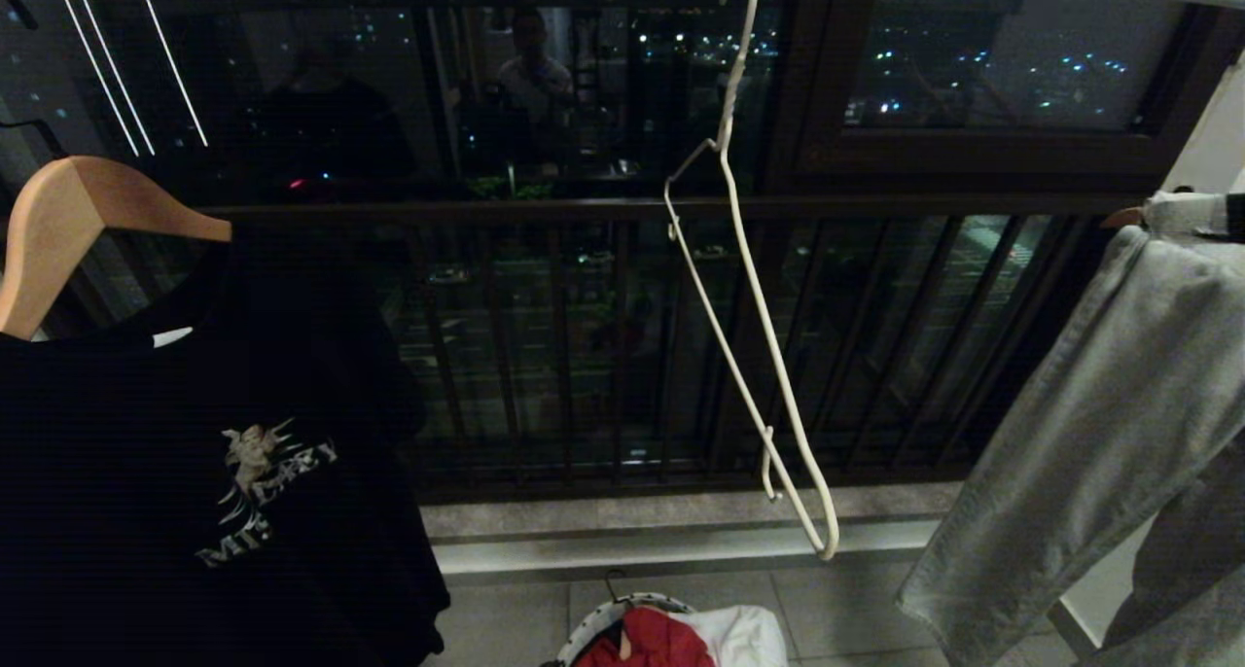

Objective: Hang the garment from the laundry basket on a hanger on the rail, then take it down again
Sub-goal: Pick up the clothes rack on the clothesline

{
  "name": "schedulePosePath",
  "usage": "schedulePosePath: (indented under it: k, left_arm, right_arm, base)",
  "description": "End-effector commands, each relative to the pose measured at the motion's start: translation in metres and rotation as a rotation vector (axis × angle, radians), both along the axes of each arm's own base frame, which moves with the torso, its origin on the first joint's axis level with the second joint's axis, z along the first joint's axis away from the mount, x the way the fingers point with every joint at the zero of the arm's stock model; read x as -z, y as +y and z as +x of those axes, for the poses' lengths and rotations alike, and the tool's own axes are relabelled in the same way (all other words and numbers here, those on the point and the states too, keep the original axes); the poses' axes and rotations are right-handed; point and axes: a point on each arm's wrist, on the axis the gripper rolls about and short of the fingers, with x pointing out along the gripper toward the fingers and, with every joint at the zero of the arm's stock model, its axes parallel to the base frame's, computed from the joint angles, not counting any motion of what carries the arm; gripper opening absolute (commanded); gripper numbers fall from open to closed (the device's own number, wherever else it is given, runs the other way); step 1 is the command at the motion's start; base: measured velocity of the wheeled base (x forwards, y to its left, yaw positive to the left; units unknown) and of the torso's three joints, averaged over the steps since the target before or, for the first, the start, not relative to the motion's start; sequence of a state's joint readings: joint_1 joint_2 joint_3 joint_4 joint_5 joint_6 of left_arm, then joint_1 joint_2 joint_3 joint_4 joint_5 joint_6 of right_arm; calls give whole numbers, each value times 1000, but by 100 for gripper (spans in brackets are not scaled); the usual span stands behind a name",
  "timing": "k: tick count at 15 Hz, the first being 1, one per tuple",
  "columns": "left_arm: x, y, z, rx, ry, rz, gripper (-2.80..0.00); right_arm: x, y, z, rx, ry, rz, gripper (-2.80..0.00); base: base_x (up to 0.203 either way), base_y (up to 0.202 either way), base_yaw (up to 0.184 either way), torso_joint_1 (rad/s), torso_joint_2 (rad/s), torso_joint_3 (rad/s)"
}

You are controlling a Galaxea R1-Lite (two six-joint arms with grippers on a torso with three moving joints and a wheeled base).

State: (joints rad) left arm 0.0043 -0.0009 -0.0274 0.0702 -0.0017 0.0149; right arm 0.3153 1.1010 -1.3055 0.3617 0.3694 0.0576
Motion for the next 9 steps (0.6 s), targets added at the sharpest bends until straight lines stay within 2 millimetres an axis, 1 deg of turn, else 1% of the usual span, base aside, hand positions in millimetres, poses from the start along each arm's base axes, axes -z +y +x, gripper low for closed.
schedulePosePath:
  k: [1,4,7,9]
  left_arm:
    - [0,0,0,-1,0,0,-280]
    - [0,0,0,-1,-2,0,-280]
    - [0,0,0,-1,-1,-1,-280]
    - [0,0,0,-1,0,-1,-280]
  right_arm:
    - [-2,32,22,16,75,15,-280]
    - [-4,72,28,121,83,13,-280]
    - [-3,108,34,213,67,-24,-280]
    - [-4,129,34,290,44,-43,-280]
  base:
    - [0,0,0,0,0,0]
    - [0,0,0,0,0,0]
    - [0,0,0,0,0,0]
    - [0,0,0,0,0,0]
